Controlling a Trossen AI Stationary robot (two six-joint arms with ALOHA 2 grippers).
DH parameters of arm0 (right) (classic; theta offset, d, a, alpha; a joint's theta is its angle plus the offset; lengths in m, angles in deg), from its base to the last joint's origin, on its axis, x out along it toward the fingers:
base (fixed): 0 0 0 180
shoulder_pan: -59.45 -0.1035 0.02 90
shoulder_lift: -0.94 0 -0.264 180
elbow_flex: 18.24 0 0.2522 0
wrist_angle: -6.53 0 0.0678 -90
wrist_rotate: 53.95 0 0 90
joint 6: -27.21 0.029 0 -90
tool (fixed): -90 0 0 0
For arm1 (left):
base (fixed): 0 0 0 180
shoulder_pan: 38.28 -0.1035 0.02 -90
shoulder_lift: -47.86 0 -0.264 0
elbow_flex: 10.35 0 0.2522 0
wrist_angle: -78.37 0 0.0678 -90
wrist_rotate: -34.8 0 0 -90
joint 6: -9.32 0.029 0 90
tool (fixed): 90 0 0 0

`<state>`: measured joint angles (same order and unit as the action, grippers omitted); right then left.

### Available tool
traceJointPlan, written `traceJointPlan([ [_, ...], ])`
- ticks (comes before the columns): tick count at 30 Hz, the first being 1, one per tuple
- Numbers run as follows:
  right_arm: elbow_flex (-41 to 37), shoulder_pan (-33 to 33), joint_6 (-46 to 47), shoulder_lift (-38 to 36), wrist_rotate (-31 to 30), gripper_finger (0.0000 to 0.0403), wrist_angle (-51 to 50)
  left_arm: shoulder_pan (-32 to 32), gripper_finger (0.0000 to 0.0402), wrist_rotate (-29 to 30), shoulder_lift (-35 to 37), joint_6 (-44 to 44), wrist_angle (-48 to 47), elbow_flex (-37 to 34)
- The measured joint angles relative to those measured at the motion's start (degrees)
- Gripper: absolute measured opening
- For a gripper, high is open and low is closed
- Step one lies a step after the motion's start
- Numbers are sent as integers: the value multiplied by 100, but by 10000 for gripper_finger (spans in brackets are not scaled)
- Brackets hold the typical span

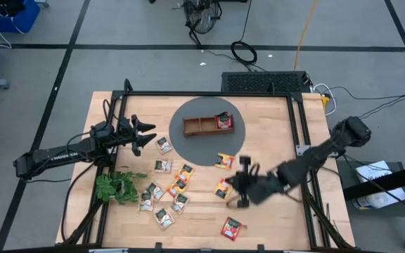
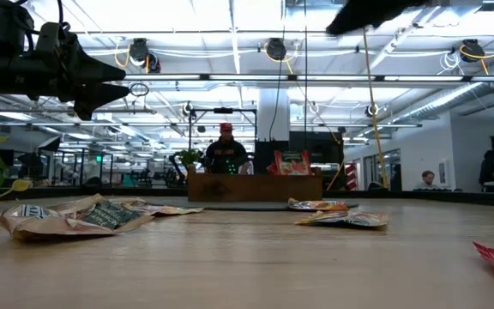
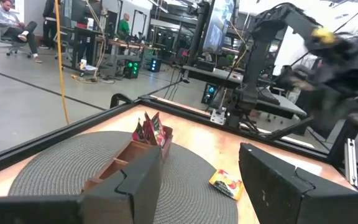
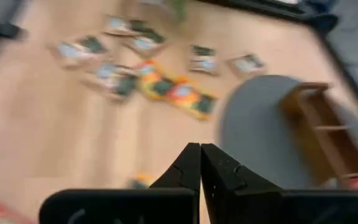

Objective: Pick & Place Tea
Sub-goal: Put the red tea bag into the right section of the wooden organizer

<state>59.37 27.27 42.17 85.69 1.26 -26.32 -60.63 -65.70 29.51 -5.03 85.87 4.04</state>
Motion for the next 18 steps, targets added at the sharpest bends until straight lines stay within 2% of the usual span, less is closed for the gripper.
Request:
traceJointPlan([
  [2,328,-339,574,323,99,0,-202,-2,214,1,-1,0,-3,1],
  [7,895,-735,1772,1193,1452,0,-202,-2,214,0,1,0,-1,1],
  [11,954,-868,2898,1845,2311,0,-211,-1,214,0,-1,0,0,2],
  [15,956,-967,3642,2369,2625,0,-101,-2,214,0,1,0,0,1],
  [18,954,-991,3834,2666,2758,0,218,-2,214,0,-1,0,0,2],
])
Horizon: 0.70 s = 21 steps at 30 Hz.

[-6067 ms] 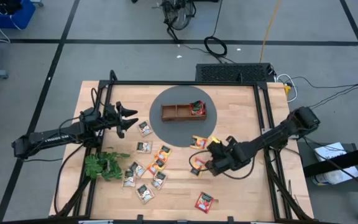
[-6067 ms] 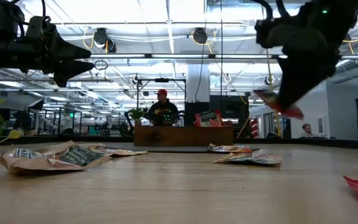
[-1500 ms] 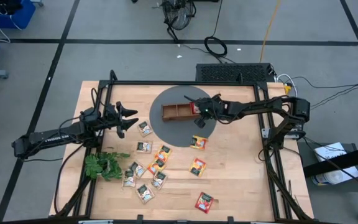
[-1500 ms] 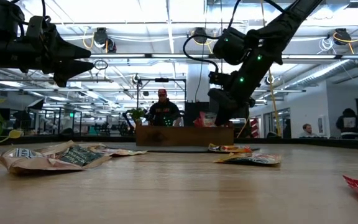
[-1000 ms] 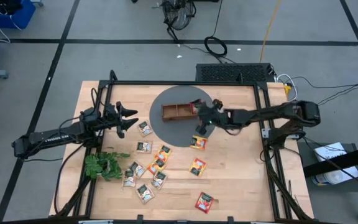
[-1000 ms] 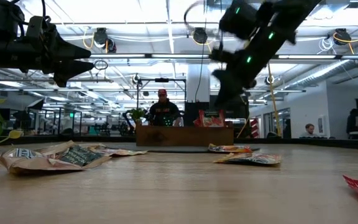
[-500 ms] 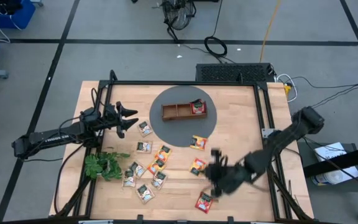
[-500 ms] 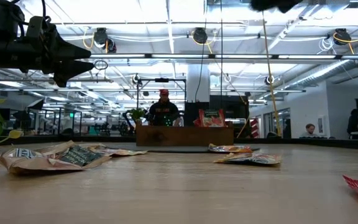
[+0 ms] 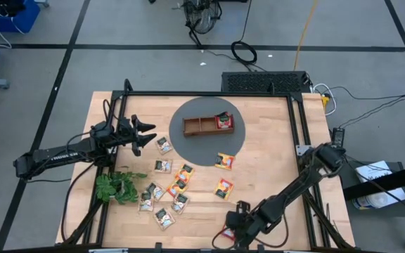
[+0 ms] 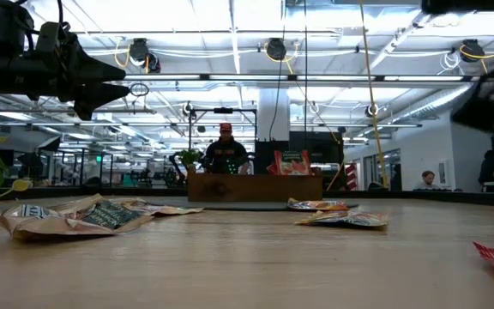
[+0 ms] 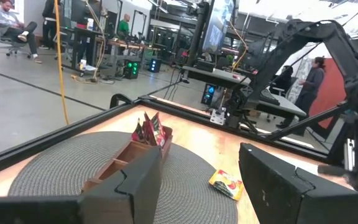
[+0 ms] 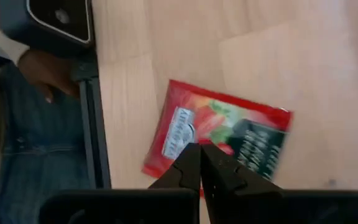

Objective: Pick & Place Tea
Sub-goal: Put the red tea bag into the right section of the wooden organizer

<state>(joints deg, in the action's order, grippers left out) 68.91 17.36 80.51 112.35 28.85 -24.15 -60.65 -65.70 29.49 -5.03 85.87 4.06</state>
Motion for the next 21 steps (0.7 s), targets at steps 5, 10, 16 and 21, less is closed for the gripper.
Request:
traceJointPlan([
  [5,7,75,258,203,592,0,187,-1,214,0,0,0,-2,0],
  [10,7,122,564,32,890,0,-813,1,214,0,2,0,0,0],
  [16,5,332,819,-280,529,0,-3010,0,214,0,0,0,-1,-2],
  [21,4,633,815,-349,-488,0,-4378,2,214,0,0,0,0,0],
])
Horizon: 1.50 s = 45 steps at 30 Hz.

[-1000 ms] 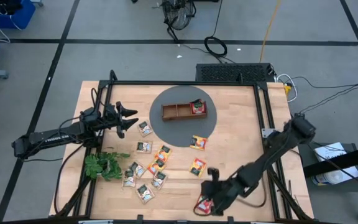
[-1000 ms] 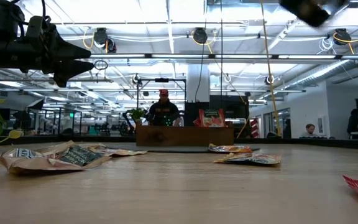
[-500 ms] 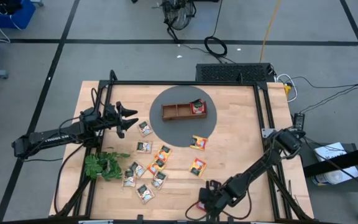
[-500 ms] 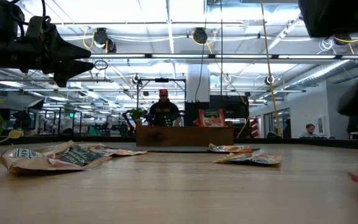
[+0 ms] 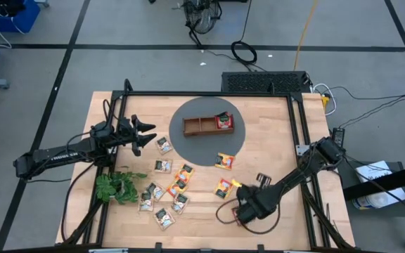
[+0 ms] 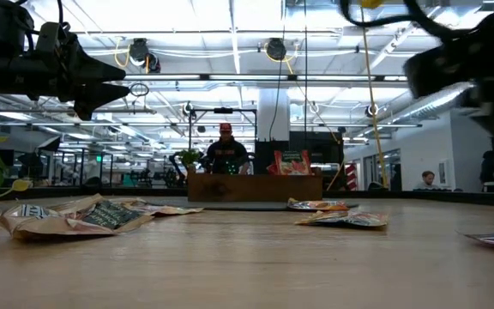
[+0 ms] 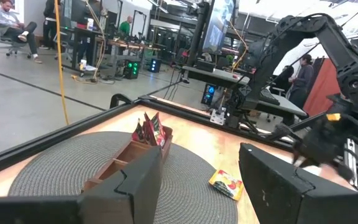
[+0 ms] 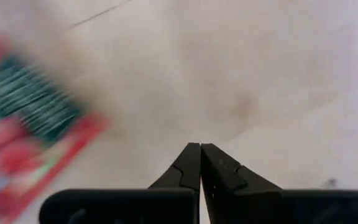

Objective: Pick & Place Tea
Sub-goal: Put the red tea bag into the right section of the wooden organizer

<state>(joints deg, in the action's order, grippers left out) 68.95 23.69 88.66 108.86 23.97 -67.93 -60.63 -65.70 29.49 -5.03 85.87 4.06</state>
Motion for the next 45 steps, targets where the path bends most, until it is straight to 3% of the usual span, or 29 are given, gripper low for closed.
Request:
traceJointPlan([
  [4,-5,171,2,-25,-133,0,-170,-2,214,0,0,0,-2,0],
  [9,-4,112,80,-341,33,0,310,-1,214,0,1,0,-1,0],
  [17,239,-175,2079,-610,1073,0,819,0,214,-2,0,0,-1,-1],
  [21,594,-280,2602,-614,1059,0,1005,-2,214,0,2,0,0,0],
  [27,682,-415,3061,-475,486,0,1056,-2,214,-1,0,0,0,-1],
  [31,680,-399,2493,-166,667,4,1092,-2,214,0,2,0,0,0],
  [35,678,-291,2167,-20,1051,52,1252,0,214,0,0,0,0,-1],
  [42,449,-129,2182,-4,1218,217,1691,-1,214,-1,2,0,0,0],
  [45,98,-103,2467,7,1337,269,2192,0,214,0,0,0,0,-2],
])
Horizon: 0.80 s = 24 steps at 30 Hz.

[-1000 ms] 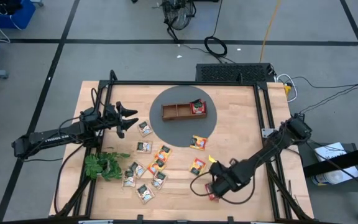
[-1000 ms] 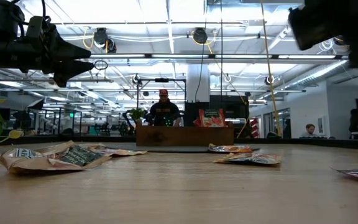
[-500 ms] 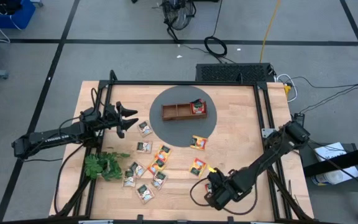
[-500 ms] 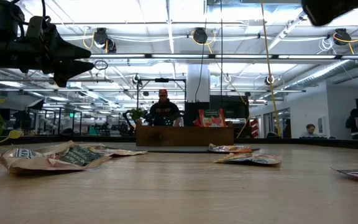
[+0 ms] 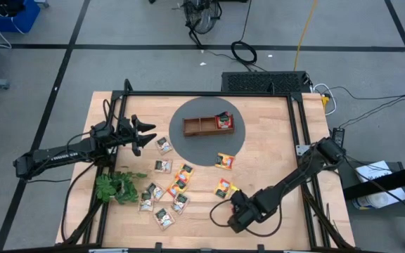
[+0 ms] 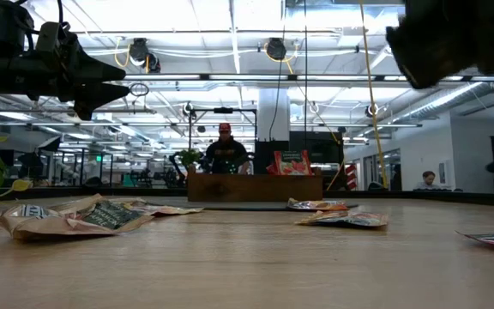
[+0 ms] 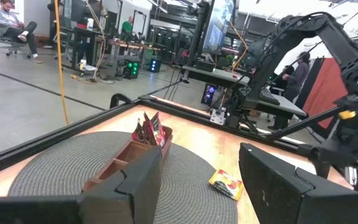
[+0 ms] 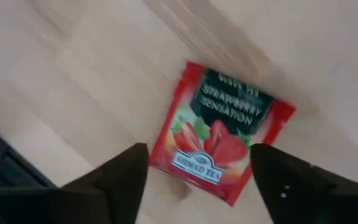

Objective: Pick & Place Tea
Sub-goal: Put the red tea bag into the right section of the wooden organizer

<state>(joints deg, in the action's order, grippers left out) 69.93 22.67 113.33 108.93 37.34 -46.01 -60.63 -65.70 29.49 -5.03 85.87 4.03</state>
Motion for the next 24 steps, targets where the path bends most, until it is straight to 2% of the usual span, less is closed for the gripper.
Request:
traceJointPlan([
  [2,-265,34,208,55,260,281,216,-2,214,0,1,0,-1,2],
  [5,-539,66,374,46,615,279,520,-2,214,-2,1,0,2,0],
  [18,-1583,117,789,28,947,232,773,-2,214,0,0,0,-1,1],
  [24,-1740,115,626,-65,1116,194,1000,0,214,0,2,0,0,2],
])
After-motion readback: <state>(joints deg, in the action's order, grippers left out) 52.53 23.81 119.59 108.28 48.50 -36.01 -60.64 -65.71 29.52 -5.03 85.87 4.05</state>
